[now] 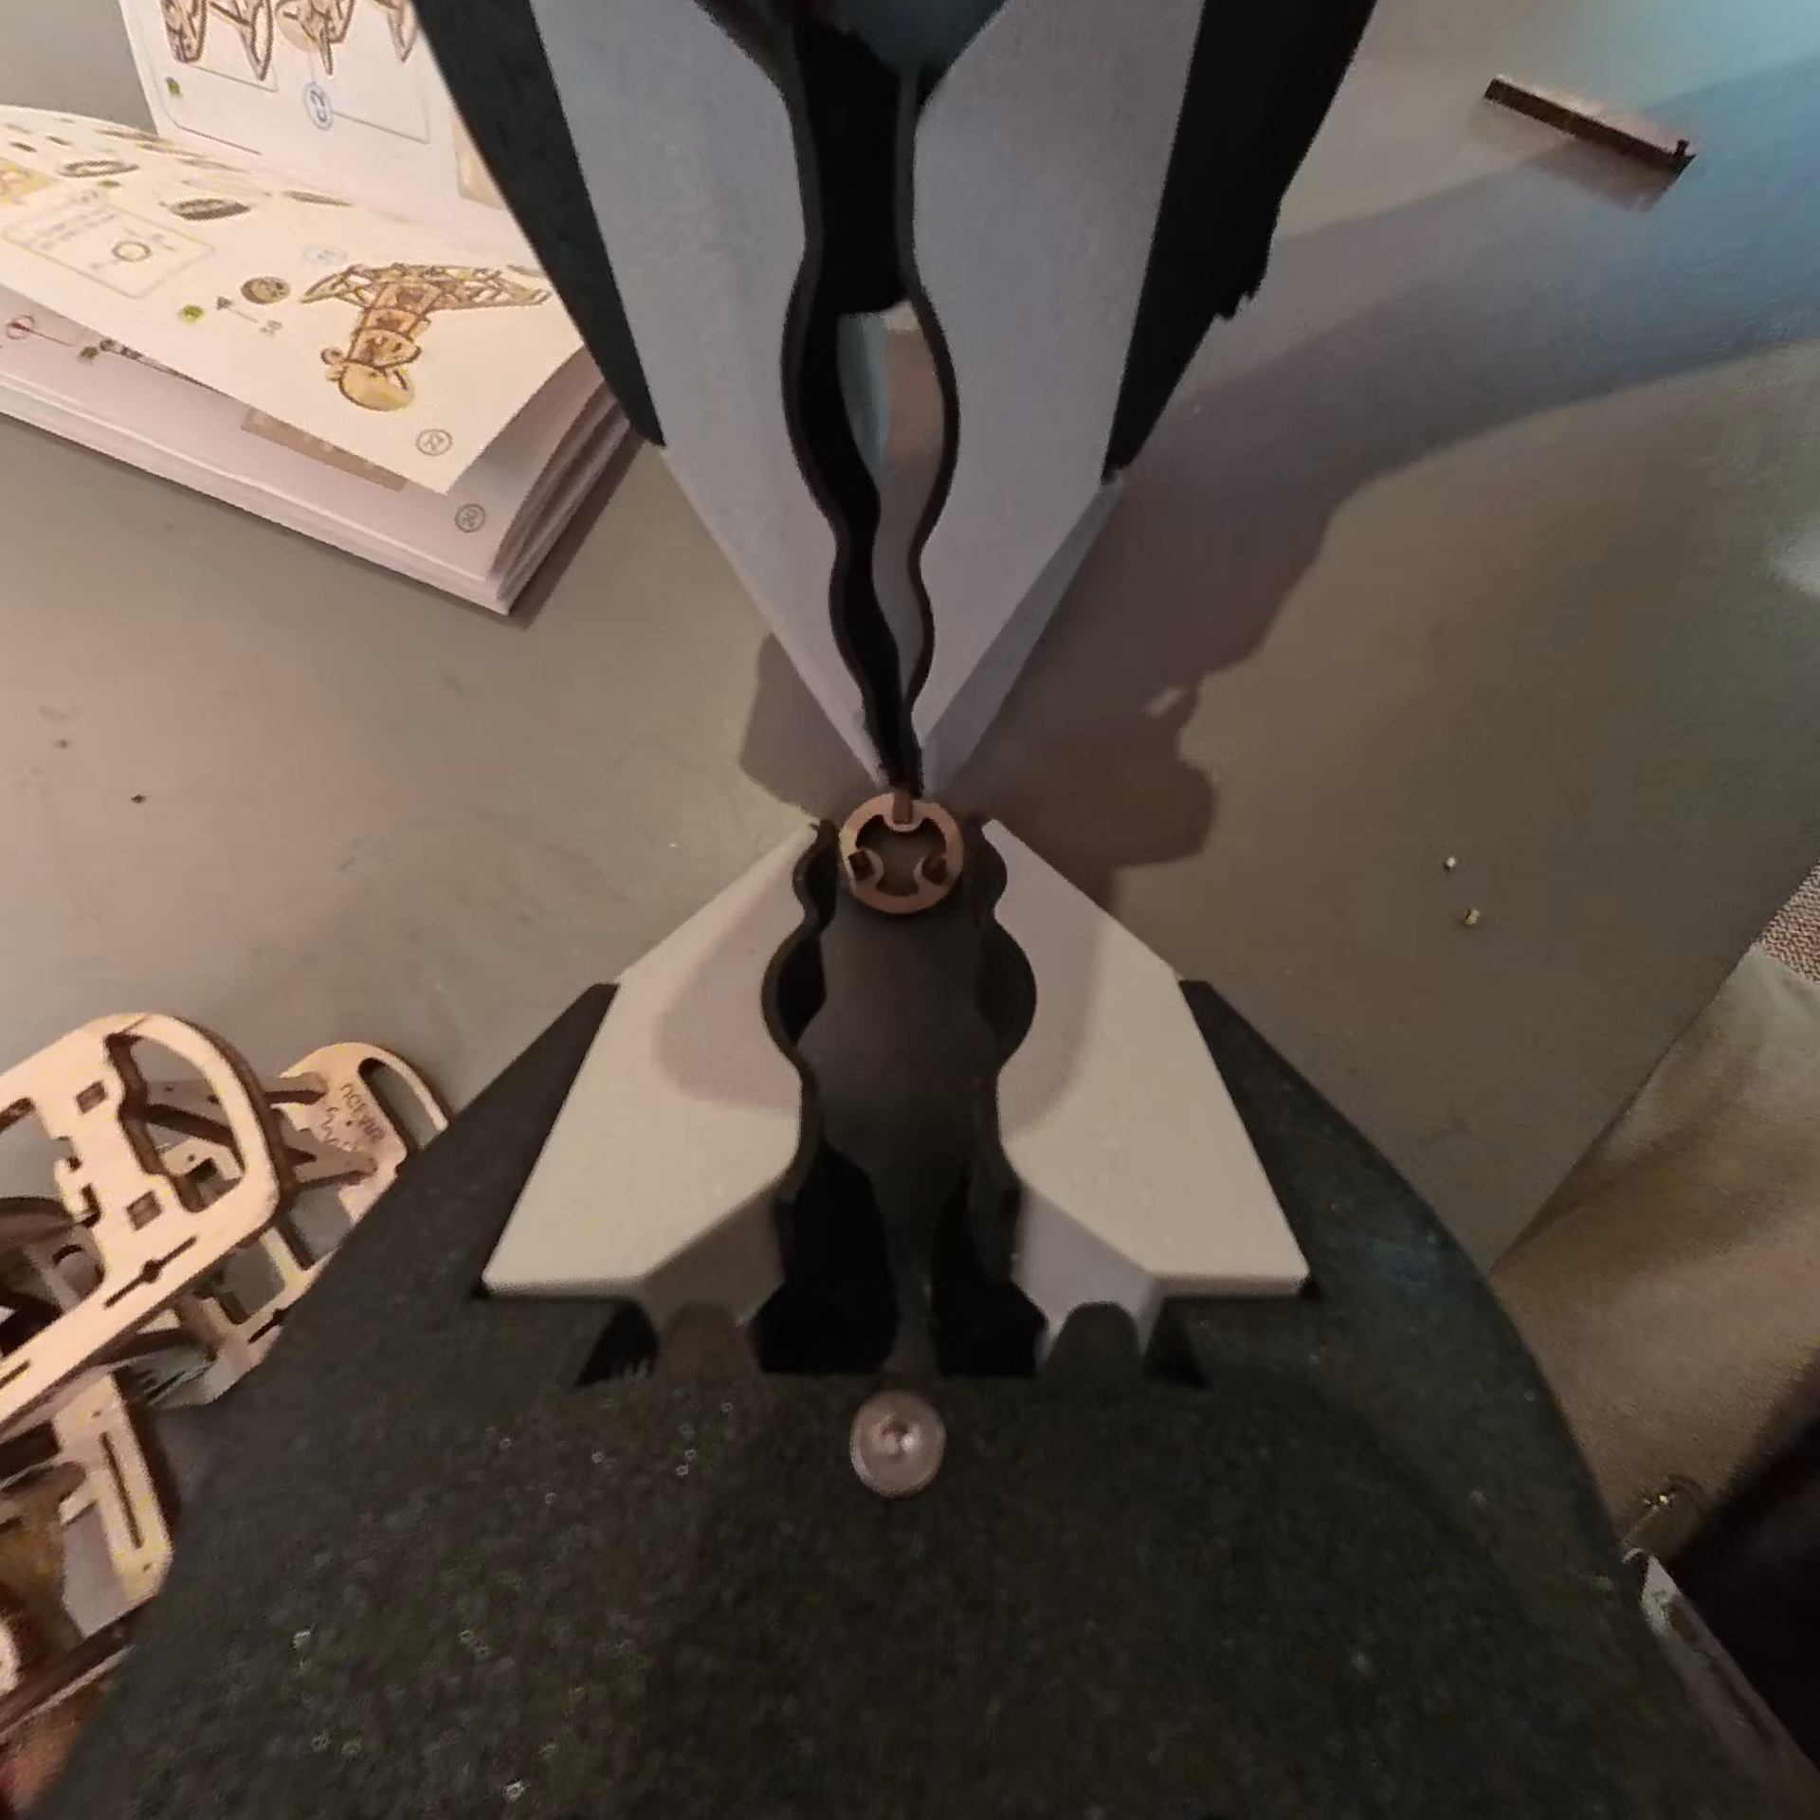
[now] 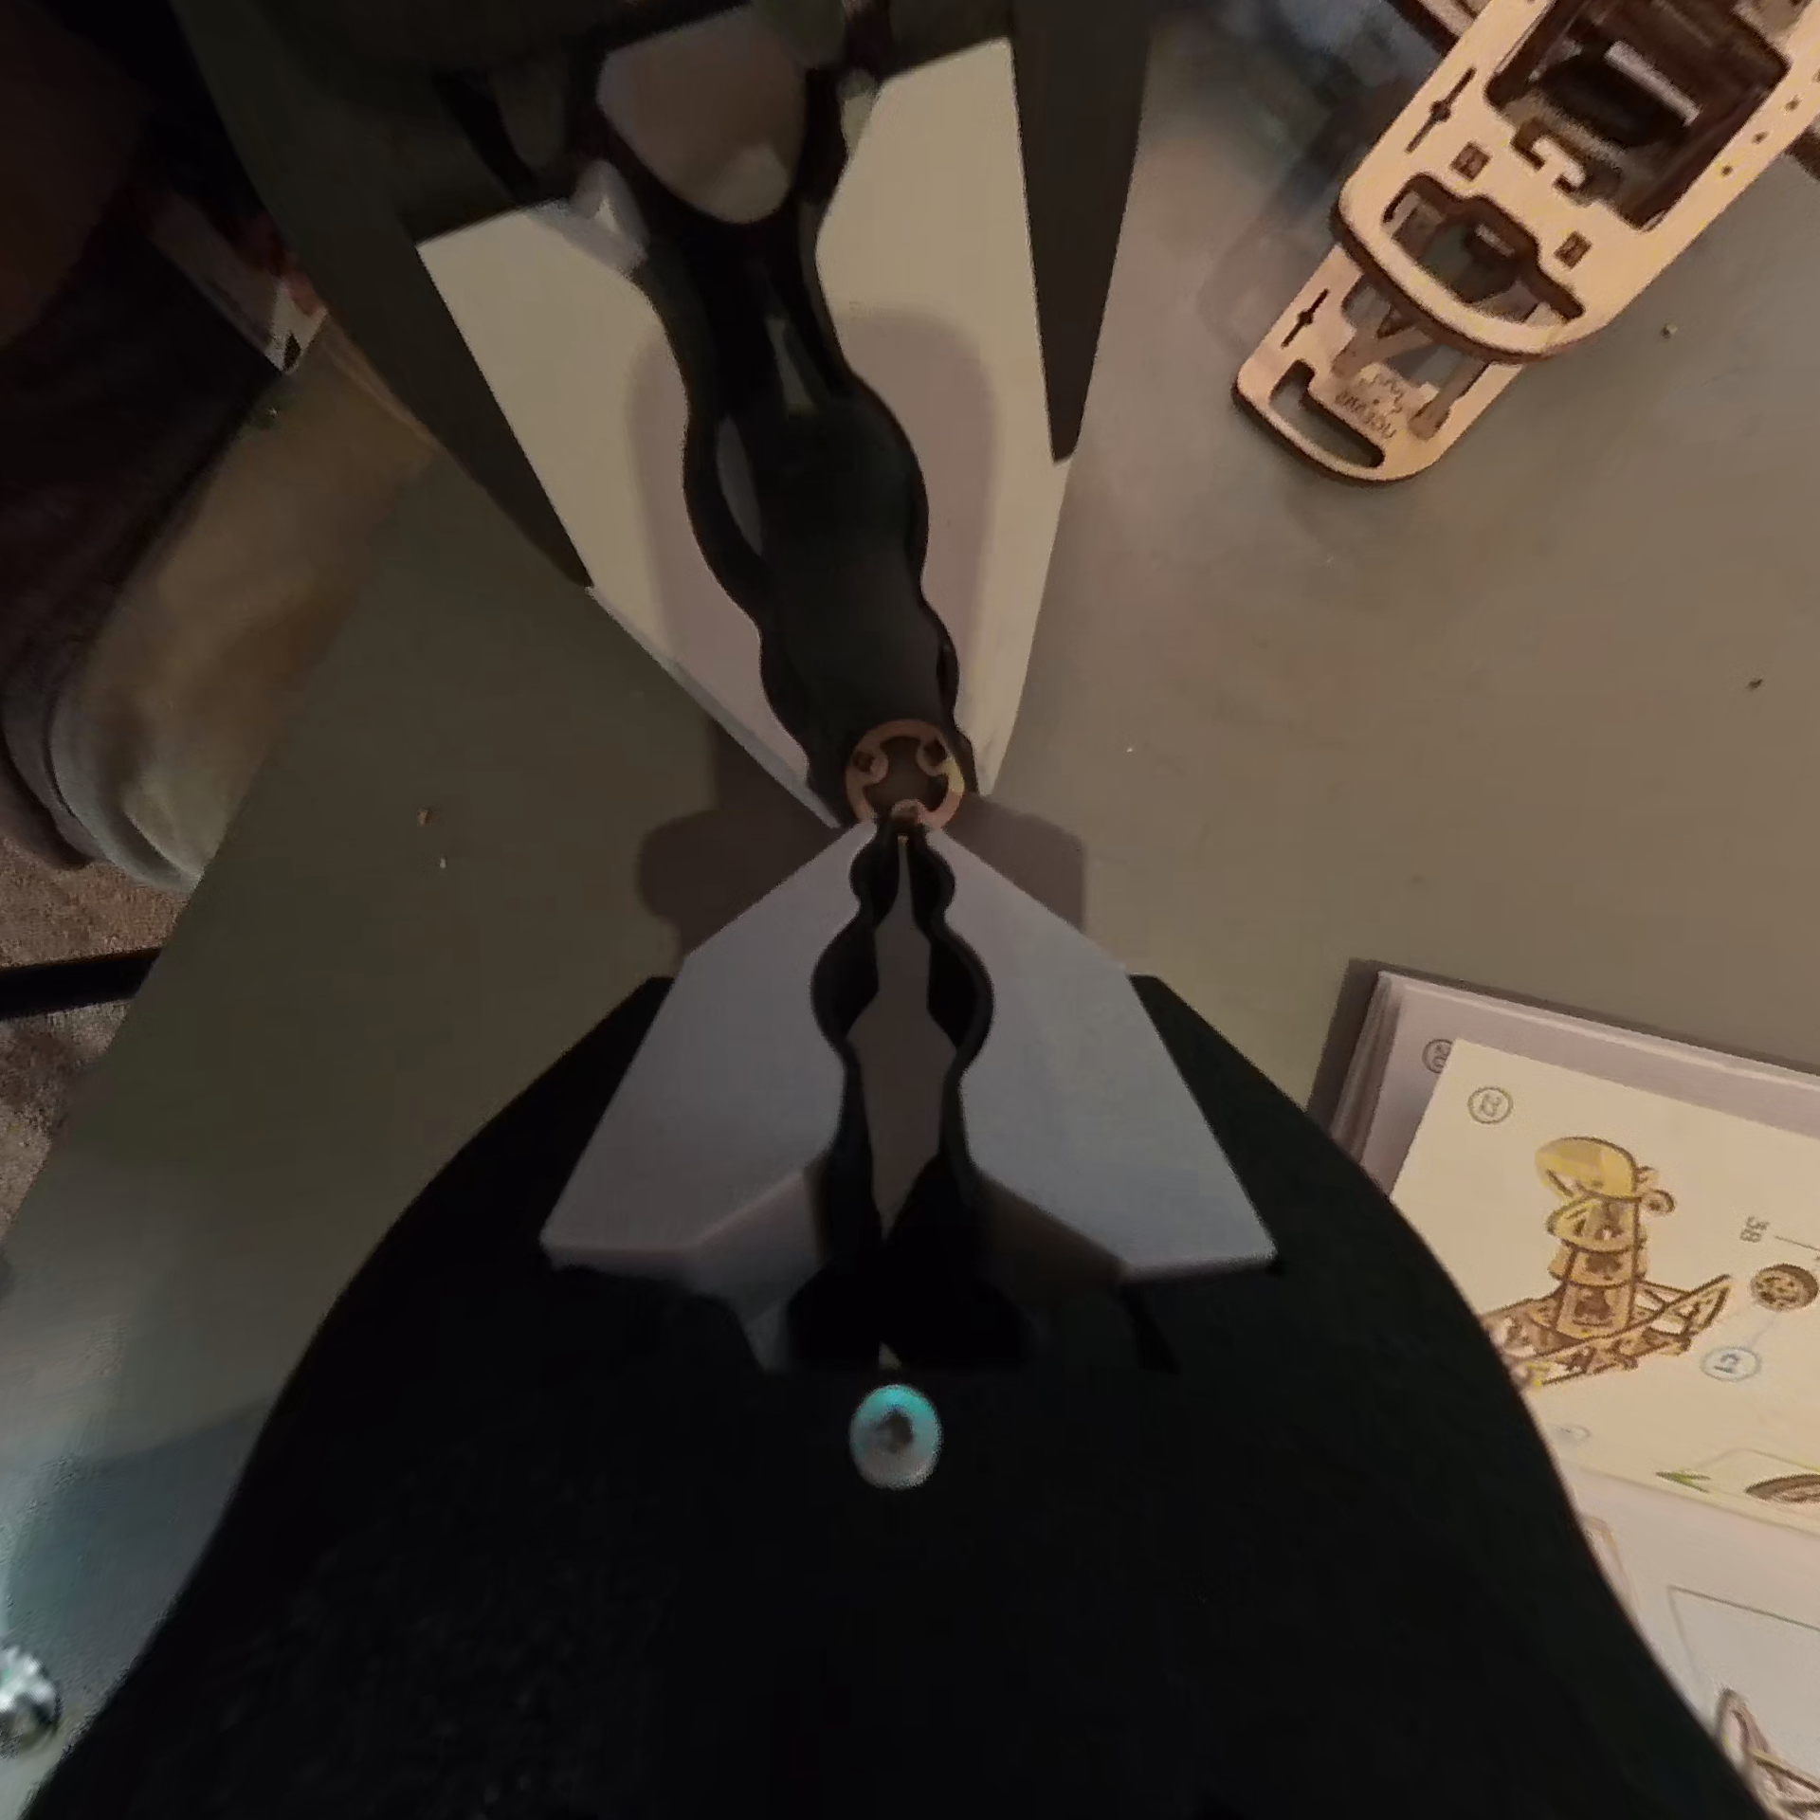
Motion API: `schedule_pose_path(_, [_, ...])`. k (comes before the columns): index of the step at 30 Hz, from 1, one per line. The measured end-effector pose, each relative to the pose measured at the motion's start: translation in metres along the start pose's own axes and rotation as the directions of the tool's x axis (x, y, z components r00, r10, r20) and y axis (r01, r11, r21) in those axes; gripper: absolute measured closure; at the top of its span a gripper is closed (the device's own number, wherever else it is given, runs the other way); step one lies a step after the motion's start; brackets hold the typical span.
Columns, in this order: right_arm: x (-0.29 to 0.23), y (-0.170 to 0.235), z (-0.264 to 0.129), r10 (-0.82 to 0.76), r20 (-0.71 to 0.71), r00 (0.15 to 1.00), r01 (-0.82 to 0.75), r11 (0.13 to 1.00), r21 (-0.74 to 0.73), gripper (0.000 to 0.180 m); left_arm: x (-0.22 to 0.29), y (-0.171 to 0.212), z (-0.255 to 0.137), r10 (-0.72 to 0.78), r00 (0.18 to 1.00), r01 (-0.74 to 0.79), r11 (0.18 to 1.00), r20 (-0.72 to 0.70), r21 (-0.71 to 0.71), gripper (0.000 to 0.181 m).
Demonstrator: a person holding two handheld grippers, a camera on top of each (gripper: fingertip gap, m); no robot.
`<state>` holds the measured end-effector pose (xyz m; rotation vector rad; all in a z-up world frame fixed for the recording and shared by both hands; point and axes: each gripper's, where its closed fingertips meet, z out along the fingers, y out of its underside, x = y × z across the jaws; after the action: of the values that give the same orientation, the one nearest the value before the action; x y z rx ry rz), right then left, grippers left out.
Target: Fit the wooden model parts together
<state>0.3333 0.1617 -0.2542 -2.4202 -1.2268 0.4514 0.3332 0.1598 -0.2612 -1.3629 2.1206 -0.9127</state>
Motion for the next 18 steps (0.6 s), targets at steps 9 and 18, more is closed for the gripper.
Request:
schedule_pose_path(9, [-0.0008, 0.0024, -0.0002, -0.040, 0.018, 0.999, 0.042, 0.995, -0.090, 0.180, 0.0001, -0.0001, 0.0000, 0.006, 1.000, -0.006, 1.000, 0.006, 0.000, 0.157])
schedule_pose_path(18, [0.0008, -0.0011, -0.0026, -0.047, 0.010, 0.999, 0.047, 0.995, -0.086, 0.180, -0.0003, -0.0004, -0.0011, 0.016, 1.000, -0.016, 1.000, 0.015, 0.001, 0.157])
